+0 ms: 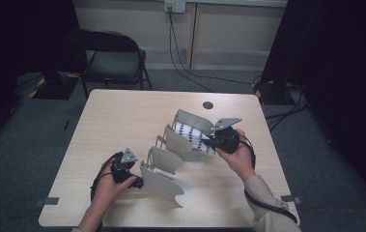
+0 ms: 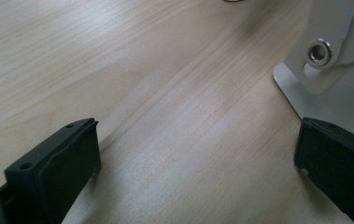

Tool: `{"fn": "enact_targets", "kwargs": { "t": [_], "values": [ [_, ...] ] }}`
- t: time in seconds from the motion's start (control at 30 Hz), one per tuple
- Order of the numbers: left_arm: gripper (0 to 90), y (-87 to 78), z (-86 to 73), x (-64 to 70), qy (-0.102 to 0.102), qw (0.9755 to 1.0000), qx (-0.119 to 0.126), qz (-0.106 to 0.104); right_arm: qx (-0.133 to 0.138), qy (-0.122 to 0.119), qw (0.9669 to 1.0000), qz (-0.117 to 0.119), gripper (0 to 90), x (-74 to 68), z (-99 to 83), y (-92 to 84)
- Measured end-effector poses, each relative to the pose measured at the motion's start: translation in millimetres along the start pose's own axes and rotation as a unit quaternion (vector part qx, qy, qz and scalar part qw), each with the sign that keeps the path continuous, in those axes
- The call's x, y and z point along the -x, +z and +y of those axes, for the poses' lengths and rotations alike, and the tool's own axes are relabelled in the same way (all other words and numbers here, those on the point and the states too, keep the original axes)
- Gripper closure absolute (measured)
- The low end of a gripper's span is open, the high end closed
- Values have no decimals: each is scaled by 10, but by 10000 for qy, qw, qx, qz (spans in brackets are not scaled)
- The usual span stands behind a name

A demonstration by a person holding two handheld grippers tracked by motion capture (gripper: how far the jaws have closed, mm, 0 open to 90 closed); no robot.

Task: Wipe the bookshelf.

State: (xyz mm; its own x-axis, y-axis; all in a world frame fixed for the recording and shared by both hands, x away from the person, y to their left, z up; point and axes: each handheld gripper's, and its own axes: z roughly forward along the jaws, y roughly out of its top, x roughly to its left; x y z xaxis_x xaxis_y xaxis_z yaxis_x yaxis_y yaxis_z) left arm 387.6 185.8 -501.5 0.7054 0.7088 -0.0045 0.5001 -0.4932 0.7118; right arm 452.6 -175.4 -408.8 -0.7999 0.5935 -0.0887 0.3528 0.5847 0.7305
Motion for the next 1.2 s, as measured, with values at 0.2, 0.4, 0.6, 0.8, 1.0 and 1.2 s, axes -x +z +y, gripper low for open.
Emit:
{"fn": "enact_targets", "kwargs": {
  "t": [0.2, 0.4, 0.6, 0.8, 1.0, 1.2],
  "values": [
    [0, 1, 0, 1, -7, 10000, 6, 0, -100, 84, 9999, 78, 808, -9, -105, 122],
    [0, 1, 0, 1, -6, 10000, 5, 0, -240, 152, 9995, 115, 808, -18, -222, 219],
    [0, 1, 0, 1, -6, 10000, 6, 1, -387, 208, 9990, 125, 808, -27, -336, 304],
    [0, 1, 0, 1, -6, 10000, 6, -1, -404, 278, 9986, 178, 807, -43, -375, 340],
    [0, 1, 0, 1, -5, 10000, 5, 1, -383, 287, 9986, 228, 808, -79, -391, 293],
    [0, 0, 0, 1, -2, 10000, 3, 1, -275, 105, 9994, 178, 807, -98, -317, 54]
  ]
}}
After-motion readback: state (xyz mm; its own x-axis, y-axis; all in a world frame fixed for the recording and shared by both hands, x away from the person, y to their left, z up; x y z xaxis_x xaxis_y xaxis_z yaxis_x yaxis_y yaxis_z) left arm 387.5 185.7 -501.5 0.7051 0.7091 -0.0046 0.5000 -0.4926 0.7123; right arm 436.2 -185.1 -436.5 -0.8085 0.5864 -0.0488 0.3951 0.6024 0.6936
